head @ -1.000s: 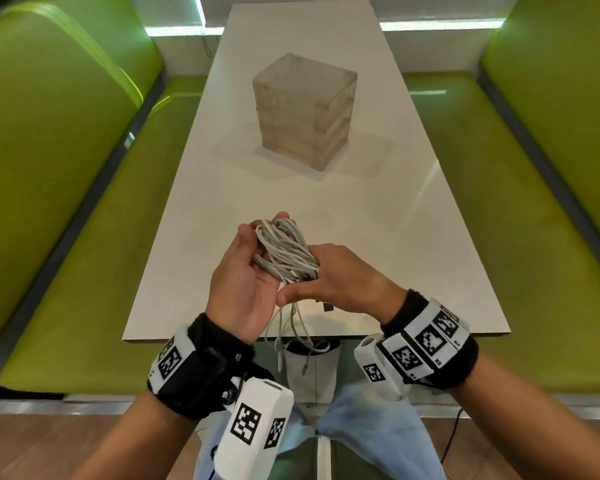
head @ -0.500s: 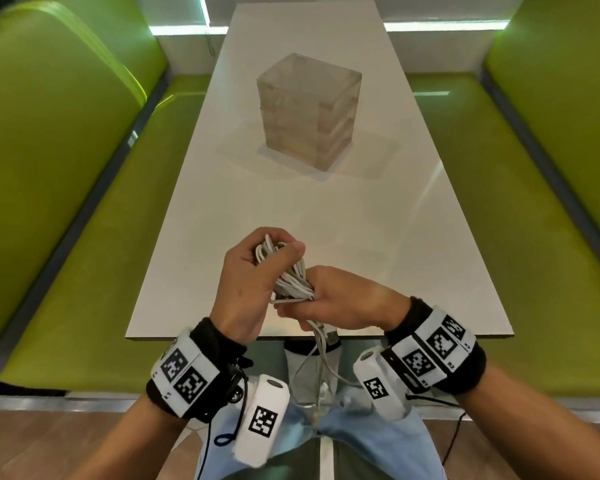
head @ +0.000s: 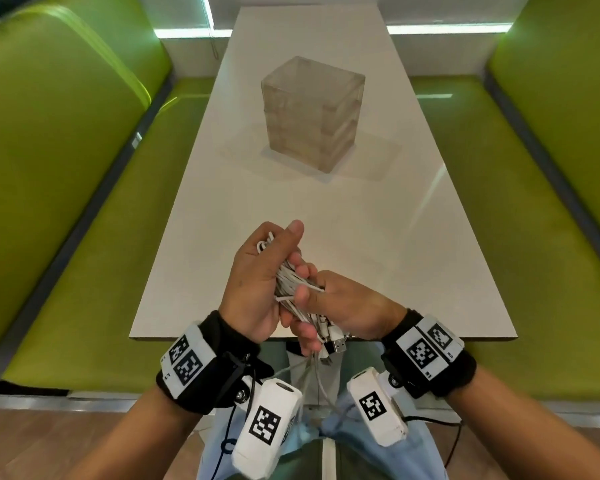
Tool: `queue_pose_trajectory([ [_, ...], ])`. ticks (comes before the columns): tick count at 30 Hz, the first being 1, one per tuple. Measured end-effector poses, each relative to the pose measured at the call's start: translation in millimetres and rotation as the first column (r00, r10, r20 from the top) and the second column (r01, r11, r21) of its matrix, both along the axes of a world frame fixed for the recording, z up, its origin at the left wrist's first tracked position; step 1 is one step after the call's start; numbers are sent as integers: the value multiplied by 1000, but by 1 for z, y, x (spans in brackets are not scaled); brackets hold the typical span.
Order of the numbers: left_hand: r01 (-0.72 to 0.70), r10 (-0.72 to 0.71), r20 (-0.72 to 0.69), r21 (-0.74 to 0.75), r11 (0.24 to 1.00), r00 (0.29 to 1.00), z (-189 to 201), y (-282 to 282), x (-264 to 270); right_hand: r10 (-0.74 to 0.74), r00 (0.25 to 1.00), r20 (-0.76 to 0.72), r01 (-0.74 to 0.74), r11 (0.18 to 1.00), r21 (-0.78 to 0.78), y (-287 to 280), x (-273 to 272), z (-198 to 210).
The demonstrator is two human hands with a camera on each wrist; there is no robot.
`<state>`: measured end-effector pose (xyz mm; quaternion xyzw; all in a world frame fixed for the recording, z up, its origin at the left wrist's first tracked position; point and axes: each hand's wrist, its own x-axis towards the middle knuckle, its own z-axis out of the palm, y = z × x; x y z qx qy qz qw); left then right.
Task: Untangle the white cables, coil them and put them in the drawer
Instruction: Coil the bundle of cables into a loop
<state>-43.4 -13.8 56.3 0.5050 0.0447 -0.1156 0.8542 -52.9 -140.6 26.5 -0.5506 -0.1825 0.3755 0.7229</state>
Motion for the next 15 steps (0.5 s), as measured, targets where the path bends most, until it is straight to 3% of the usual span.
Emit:
queue_pose_trajectory([
  [5, -3, 3, 5, 17, 1000, 1000, -2, 0, 0, -74, 996, -43, 71, 995, -67, 2, -3, 5],
  [9, 35, -40, 96, 53, 998, 995, -6, 0, 3, -105, 994, -8, 103, 985, -135, -2, 0, 7],
  [12, 144, -158, 184, 86, 986, 970, -13, 9, 8, -197, 977, 86, 207, 967, -146, -7, 5, 11],
  [15, 250, -271, 104, 183, 951, 957, -25, 12, 2, -344, 926, 152, 359, 930, -82, -13, 14, 13],
])
